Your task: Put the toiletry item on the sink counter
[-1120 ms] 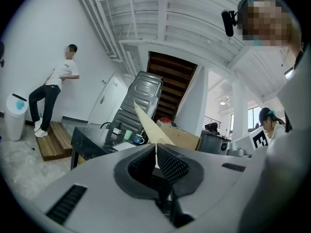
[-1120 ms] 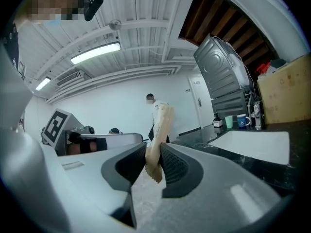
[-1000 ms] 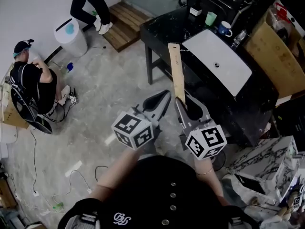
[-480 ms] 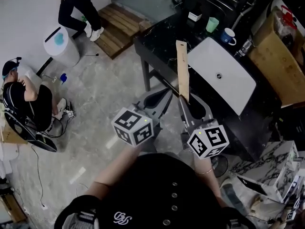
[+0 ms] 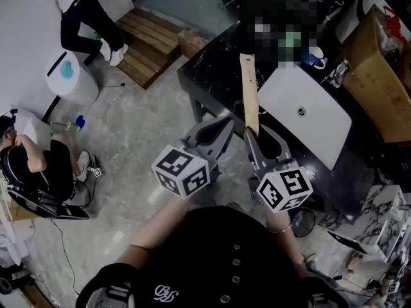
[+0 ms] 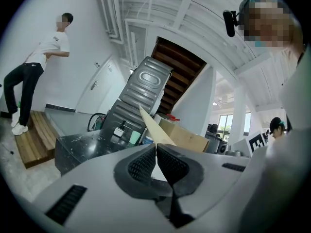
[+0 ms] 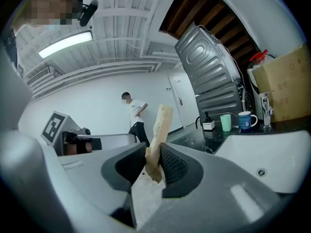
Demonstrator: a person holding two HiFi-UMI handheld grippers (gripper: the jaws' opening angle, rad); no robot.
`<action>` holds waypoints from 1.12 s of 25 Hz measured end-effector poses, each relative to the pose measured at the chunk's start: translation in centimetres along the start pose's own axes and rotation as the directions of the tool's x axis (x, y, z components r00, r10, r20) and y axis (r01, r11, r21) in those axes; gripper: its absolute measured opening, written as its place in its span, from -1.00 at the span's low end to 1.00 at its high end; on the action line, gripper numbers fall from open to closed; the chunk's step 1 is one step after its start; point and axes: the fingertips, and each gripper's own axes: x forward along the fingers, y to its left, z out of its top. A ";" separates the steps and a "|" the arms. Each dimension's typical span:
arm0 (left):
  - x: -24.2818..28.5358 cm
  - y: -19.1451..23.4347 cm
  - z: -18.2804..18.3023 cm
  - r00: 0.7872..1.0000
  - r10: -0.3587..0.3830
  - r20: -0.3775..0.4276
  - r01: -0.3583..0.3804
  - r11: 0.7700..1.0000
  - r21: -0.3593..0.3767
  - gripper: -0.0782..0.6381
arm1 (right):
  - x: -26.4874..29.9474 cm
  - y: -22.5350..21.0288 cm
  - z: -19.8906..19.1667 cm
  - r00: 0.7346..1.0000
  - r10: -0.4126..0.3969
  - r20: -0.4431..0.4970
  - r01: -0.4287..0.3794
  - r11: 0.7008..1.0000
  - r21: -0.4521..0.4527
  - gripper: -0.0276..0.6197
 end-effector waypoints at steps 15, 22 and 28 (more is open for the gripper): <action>3.2 7.3 2.4 0.997 -0.067 -0.044 0.066 0.998 -0.008 -0.73 | 8.4 -1.5 0.4 0.998 -0.061 -0.029 0.061 0.998 -0.008 -0.64; 3.4 8.3 2.9 0.999 -0.046 -0.029 0.046 0.999 0.001 -0.73 | 10.0 -1.0 0.4 0.999 -0.024 -0.027 0.024 1.000 -0.018 -0.64; 4.7 9.1 3.1 1.000 -0.022 -0.013 0.022 1.000 -0.006 -0.73 | 11.0 -1.9 1.4 0.999 0.011 -0.031 -0.012 0.999 -0.043 -0.64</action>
